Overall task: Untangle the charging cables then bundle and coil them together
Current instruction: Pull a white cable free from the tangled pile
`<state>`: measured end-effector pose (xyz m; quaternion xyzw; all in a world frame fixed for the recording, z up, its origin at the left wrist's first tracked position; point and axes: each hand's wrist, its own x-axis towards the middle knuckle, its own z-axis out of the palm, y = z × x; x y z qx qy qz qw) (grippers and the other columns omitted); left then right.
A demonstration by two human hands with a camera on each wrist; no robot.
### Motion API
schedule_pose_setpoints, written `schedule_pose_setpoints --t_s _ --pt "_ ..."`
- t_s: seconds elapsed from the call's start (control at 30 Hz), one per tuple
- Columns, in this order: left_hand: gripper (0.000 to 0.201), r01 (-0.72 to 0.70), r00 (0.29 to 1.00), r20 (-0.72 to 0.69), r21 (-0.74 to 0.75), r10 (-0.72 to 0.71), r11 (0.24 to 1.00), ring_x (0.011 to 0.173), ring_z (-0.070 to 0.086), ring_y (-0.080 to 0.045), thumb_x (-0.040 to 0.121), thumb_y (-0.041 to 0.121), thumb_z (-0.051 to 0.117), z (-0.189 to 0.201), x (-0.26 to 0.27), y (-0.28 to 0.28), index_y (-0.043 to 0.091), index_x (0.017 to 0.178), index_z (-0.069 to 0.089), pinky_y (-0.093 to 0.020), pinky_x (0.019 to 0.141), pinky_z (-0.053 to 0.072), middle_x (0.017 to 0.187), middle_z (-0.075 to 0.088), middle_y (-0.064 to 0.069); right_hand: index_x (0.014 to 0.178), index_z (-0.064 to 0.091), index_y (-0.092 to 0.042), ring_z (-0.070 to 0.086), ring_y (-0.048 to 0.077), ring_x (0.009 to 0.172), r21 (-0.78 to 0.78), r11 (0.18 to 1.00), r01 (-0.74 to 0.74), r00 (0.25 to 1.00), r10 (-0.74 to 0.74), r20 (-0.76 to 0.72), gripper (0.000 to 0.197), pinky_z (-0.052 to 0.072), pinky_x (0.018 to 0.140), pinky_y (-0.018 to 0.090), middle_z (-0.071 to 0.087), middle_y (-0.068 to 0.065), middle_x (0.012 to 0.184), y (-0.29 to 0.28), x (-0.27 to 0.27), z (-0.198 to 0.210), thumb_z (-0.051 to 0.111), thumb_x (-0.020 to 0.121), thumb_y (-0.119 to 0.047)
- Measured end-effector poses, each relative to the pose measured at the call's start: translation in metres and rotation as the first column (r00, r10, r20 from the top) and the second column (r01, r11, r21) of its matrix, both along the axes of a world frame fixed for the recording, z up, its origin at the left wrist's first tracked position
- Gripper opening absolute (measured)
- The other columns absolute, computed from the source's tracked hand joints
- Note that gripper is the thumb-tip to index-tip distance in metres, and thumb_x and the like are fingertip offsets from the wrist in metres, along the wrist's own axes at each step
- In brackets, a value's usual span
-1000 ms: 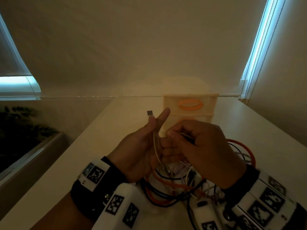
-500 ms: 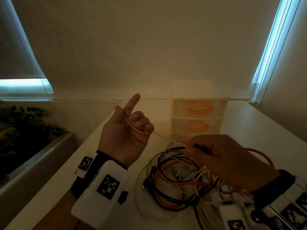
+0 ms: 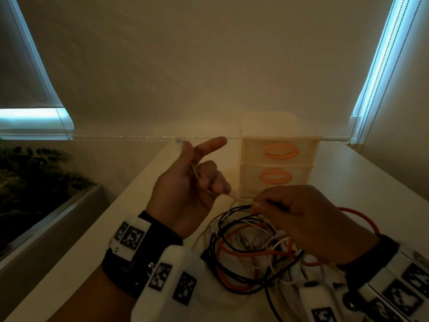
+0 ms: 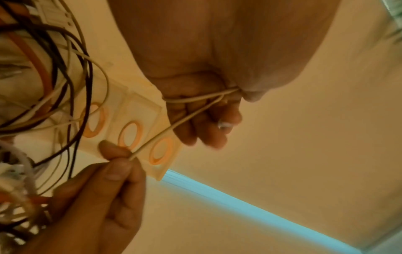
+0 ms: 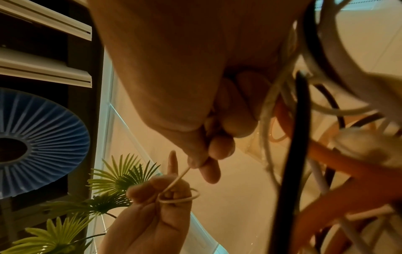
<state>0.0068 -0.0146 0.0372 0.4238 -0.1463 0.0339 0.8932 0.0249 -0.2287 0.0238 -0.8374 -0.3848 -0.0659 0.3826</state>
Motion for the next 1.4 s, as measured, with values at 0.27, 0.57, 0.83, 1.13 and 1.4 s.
schedule_pose_setpoints --t_s 0.27,0.57,0.83,1.13,1.4 --pt "0.047 -0.021 1.000 0.016 -0.176 0.024 0.984 0.042 0.022 -0.008 0.104 0.045 0.035 -0.003 0.008 0.016 0.008 0.095 0.063 -0.024 0.045 0.027 0.054 0.022 0.006 0.108 0.068 -0.044 0.065 0.003 0.087 -0.088 0.995 0.043 0.995 -0.034 0.098 0.020 0.051 0.072 0.018 0.068 -0.020 0.094 -0.020 0.000 -0.004 0.064 0.089 -0.042" --pt "0.056 -0.277 0.961 -0.078 -0.171 0.267 0.946 0.040 0.012 -0.009 0.104 0.049 0.032 0.003 0.012 0.042 0.016 0.066 0.057 -0.022 0.041 0.011 0.048 0.020 0.007 0.090 0.065 -0.041 0.056 0.011 0.078 -0.223 0.974 0.039 0.984 0.001 0.176 0.020 0.045 0.063 0.019 0.056 -0.014 0.089 -0.062 0.009 0.004 0.069 0.079 -0.057" --pt "0.056 -0.457 0.889 -0.050 -0.145 0.455 0.877 0.041 0.011 -0.011 0.104 0.050 0.032 0.013 0.012 0.058 0.019 0.062 0.051 -0.022 0.040 0.014 0.047 0.020 0.006 0.078 0.068 -0.034 0.057 0.004 0.071 -0.167 0.986 0.029 0.971 0.012 0.240 0.008 0.042 0.062 0.009 0.057 -0.017 0.082 -0.082 0.023 0.024 0.071 0.083 -0.039" --pt "0.056 -0.371 0.910 0.030 0.504 0.413 0.780 0.044 0.020 -0.012 0.106 0.047 0.032 0.000 0.008 0.018 0.010 0.075 0.061 -0.026 0.046 0.014 0.049 0.026 0.006 0.088 0.075 -0.022 0.057 0.009 0.093 -0.125 0.984 0.125 0.928 -0.072 0.366 0.022 0.049 0.078 0.027 0.057 -0.006 0.099 -0.068 0.033 0.029 0.068 0.081 -0.042" --pt "0.029 -0.219 0.974 0.207 0.963 0.090 0.159 0.064 0.059 0.007 0.099 0.040 0.054 -0.028 0.005 -0.024 0.020 0.092 0.075 -0.025 0.067 0.048 0.069 0.065 0.020 0.094 0.074 -0.020 0.065 0.012 0.092 0.090 0.995 0.039 0.973 -0.058 0.222 0.011 0.053 0.082 0.029 0.066 -0.009 0.093 -0.049 0.036 -0.002 0.071 0.086 -0.027"
